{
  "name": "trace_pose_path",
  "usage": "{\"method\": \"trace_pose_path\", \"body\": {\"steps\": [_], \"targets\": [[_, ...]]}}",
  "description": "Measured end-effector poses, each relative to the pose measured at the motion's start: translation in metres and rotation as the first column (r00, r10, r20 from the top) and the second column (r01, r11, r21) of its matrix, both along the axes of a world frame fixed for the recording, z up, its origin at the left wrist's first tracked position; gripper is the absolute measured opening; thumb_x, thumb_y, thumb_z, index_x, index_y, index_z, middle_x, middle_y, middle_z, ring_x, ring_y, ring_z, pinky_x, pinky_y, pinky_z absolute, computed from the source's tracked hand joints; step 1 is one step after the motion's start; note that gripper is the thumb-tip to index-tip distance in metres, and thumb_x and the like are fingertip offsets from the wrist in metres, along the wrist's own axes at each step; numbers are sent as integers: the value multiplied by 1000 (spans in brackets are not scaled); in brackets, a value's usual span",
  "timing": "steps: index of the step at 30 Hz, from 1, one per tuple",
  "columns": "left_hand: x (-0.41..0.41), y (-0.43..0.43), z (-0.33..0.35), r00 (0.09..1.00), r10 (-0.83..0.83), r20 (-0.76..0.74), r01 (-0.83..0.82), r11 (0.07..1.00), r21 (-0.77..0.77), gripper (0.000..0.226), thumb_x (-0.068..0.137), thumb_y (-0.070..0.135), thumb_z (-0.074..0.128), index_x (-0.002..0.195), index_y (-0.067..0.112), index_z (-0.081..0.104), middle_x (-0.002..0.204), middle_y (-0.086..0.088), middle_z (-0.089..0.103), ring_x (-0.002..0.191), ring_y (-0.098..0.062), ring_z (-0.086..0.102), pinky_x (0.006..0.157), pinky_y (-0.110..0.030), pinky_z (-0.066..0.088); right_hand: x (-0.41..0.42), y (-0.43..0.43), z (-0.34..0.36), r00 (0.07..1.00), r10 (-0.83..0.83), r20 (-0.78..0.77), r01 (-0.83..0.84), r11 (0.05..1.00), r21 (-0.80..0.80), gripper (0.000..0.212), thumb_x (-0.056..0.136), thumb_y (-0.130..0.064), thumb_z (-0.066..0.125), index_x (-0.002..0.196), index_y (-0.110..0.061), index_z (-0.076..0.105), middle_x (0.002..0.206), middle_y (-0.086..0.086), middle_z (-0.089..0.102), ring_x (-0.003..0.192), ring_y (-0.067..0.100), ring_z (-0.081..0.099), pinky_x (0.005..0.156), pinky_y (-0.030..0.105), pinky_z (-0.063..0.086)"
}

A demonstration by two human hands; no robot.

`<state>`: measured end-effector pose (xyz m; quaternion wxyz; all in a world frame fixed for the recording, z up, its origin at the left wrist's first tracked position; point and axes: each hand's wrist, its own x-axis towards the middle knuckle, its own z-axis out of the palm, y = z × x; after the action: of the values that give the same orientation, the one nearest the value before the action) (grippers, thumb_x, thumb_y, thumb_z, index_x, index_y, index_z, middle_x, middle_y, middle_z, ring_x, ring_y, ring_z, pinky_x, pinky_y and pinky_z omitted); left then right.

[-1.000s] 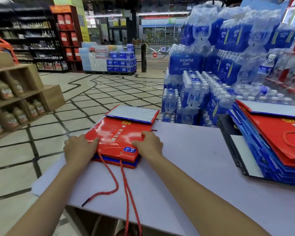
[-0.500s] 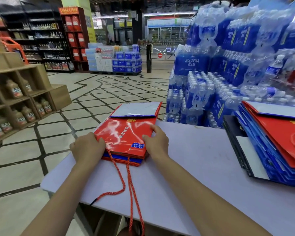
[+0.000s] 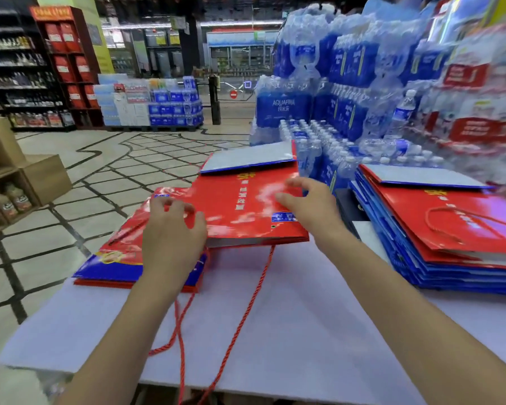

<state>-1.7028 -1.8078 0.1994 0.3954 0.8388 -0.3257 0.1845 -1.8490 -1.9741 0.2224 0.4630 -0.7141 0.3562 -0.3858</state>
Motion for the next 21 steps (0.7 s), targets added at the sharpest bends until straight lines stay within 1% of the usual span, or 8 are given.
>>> {"method": "trace_pose_path", "body": {"steps": [2, 5, 7, 9, 12, 16, 19, 21], "targets": [[-19, -17, -12, 999, -51, 7, 49, 991, 125, 25, 89, 31, 56, 104, 15, 69, 116, -11, 53, 97, -33, 57, 85, -38, 44, -26, -9, -4, 978, -11, -208, -3, 998, -69, 49, 79, -28, 80, 125, -18, 64, 118, -6, 61, 106, 10, 57, 88, 21, 43], [-42, -34, -38, 997, -58, 45, 40, 944, 326, 29, 89, 36, 50, 101, 16, 67, 107, -10, 55, 93, -33, 58, 82, -40, 45, -51, -20, -30, 878, -35, -478, -40, 989, -146, 61, 79, -33, 79, 133, -14, 59, 133, 4, 59, 121, 19, 54, 98, 26, 38], [-52, -41, -54, 996, -77, 55, 48, 910, 411, 27, 89, 35, 50, 97, 15, 66, 102, -11, 56, 87, -35, 59, 78, -42, 44, -63, -23, -50, 821, -65, -567, -67, 976, -209, 58, 82, -39, 75, 132, -15, 59, 134, 7, 57, 122, 21, 52, 100, 28, 38], [-59, -45, -65, 990, -99, 101, 42, 889, 456, 26, 83, 32, 51, 84, 12, 66, 89, -14, 59, 75, -37, 60, 71, -44, 44, -71, -25, -68, 770, -109, -628, -88, 958, -274, 56, 86, -46, 68, 134, -19, 56, 135, 8, 51, 123, 24, 49, 105, 32, 39], [-62, -45, -75, 980, -85, 178, -15, 868, 497, 23, 75, 31, 54, 74, 11, 66, 75, -15, 60, 67, -38, 59, 69, -45, 43, -76, -23, -84, 689, -181, -702, -158, 908, -389, 50, 95, -50, 53, 136, -22, 53, 140, 8, 45, 124, 27, 44, 107, 37, 36], [-62, -42, -72, 970, -127, 206, -22, 803, 596, 27, 80, 34, 54, 77, 12, 69, 74, -11, 64, 82, -36, 58, 76, -45, 44, -75, -19, -87, 600, -351, -719, -206, 800, -563, 43, 97, -54, 42, 119, -23, 64, 126, 2, 55, 118, 24, 43, 97, 36, 38], [-56, -36, -69, 961, -220, 165, 65, 765, 641, 38, 97, 42, 36, 101, 16, 64, 100, -8, 64, 99, -32, 54, 82, -39, 42, -76, -20, -92, 646, -399, -651, -200, 733, -649, 36, 98, -45, 47, 102, -16, 67, 106, 3, 61, 101, 24, 52, 83, 35, 40], [-46, -30, -63, 892, -408, 194, 184, 721, 668, 38, 97, 33, 29, 116, 19, 59, 114, -6, 62, 108, -31, 52, 90, -40, 44, -77, -20, -97, 710, -406, -576, -180, 686, -705, 28, 96, -35, 54, 86, -12, 67, 87, 5, 64, 83, 26, 57, 69, 34, 40]]}}
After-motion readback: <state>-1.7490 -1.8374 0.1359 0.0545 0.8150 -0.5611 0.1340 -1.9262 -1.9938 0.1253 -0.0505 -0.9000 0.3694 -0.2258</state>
